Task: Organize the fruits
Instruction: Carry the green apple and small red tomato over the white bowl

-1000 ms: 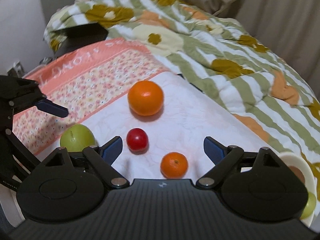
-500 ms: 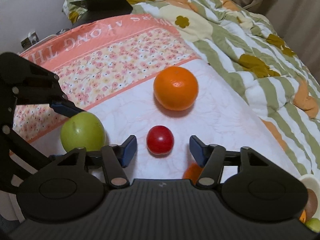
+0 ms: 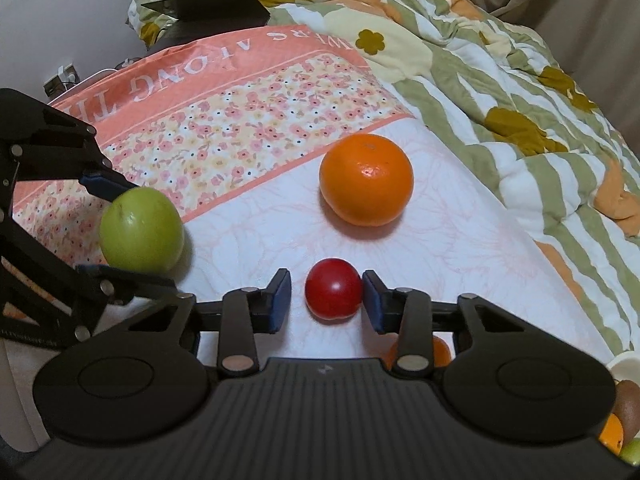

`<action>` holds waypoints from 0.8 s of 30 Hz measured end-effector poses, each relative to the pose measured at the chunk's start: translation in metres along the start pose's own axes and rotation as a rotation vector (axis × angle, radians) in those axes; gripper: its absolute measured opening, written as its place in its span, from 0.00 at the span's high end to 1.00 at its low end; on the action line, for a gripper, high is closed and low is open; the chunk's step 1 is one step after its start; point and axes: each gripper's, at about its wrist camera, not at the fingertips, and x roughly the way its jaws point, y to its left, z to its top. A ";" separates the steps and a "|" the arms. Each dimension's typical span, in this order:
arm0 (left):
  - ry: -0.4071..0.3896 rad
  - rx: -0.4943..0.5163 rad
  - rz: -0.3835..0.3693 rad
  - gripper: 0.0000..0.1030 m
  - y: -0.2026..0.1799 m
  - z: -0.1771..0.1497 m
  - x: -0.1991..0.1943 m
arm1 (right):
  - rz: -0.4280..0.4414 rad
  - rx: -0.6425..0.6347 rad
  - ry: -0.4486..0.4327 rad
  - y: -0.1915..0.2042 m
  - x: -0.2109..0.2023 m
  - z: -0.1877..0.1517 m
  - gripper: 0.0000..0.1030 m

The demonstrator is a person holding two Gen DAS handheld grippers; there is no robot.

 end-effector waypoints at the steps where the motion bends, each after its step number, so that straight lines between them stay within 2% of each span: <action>1: -0.002 -0.005 0.004 0.44 0.001 0.000 -0.001 | -0.008 -0.003 -0.002 0.000 0.000 0.000 0.56; 11: -0.039 -0.028 0.048 0.44 -0.010 -0.001 -0.018 | 0.001 0.020 -0.058 0.004 -0.025 -0.011 0.56; 24: -0.144 -0.007 0.061 0.44 -0.070 0.009 -0.061 | -0.048 0.128 -0.157 -0.003 -0.114 -0.056 0.56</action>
